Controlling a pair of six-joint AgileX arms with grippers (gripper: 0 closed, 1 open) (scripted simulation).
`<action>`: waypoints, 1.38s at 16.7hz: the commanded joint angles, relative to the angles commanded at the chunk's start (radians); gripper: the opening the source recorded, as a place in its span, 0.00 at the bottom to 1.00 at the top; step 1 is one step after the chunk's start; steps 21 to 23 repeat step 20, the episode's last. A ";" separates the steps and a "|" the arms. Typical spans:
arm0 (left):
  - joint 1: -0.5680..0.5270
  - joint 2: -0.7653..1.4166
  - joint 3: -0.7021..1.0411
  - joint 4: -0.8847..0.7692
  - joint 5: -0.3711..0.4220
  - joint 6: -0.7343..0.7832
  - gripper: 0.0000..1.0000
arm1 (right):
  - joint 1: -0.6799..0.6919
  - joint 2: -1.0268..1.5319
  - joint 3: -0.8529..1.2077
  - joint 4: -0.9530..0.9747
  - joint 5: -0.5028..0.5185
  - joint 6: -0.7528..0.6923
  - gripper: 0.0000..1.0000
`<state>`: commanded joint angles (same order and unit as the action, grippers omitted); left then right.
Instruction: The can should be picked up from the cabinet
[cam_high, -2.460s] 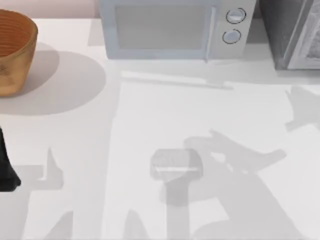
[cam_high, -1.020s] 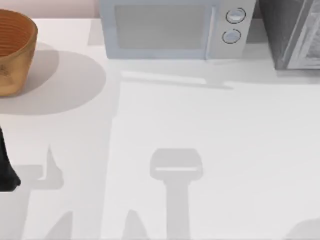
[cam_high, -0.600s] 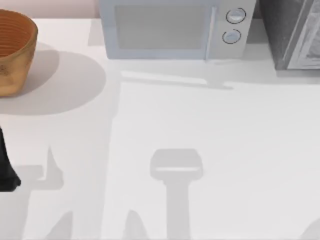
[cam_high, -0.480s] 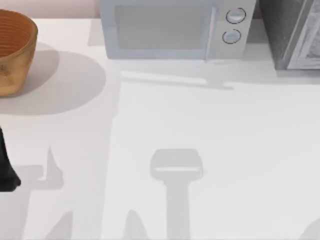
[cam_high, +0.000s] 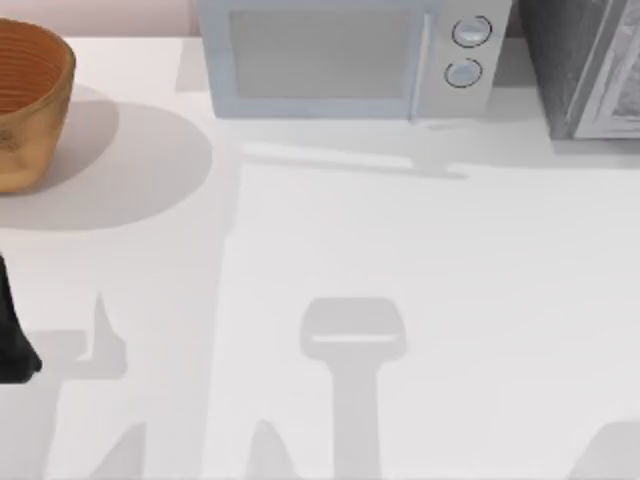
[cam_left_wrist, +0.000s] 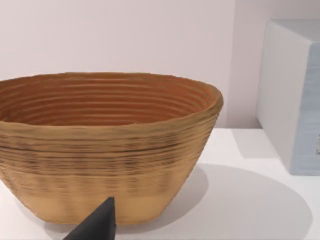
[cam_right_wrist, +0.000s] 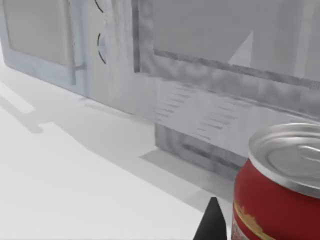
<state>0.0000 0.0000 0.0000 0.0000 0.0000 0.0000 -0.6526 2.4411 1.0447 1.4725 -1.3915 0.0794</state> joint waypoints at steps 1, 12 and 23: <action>0.000 0.000 0.000 0.000 0.000 0.000 1.00 | 0.000 0.000 0.000 0.000 0.000 0.000 0.00; 0.000 0.000 0.000 0.000 0.000 0.000 1.00 | 0.000 0.000 0.000 0.000 0.000 0.000 0.83; 0.000 0.000 0.000 0.000 0.000 0.000 1.00 | 0.000 0.000 0.000 0.000 0.000 0.000 1.00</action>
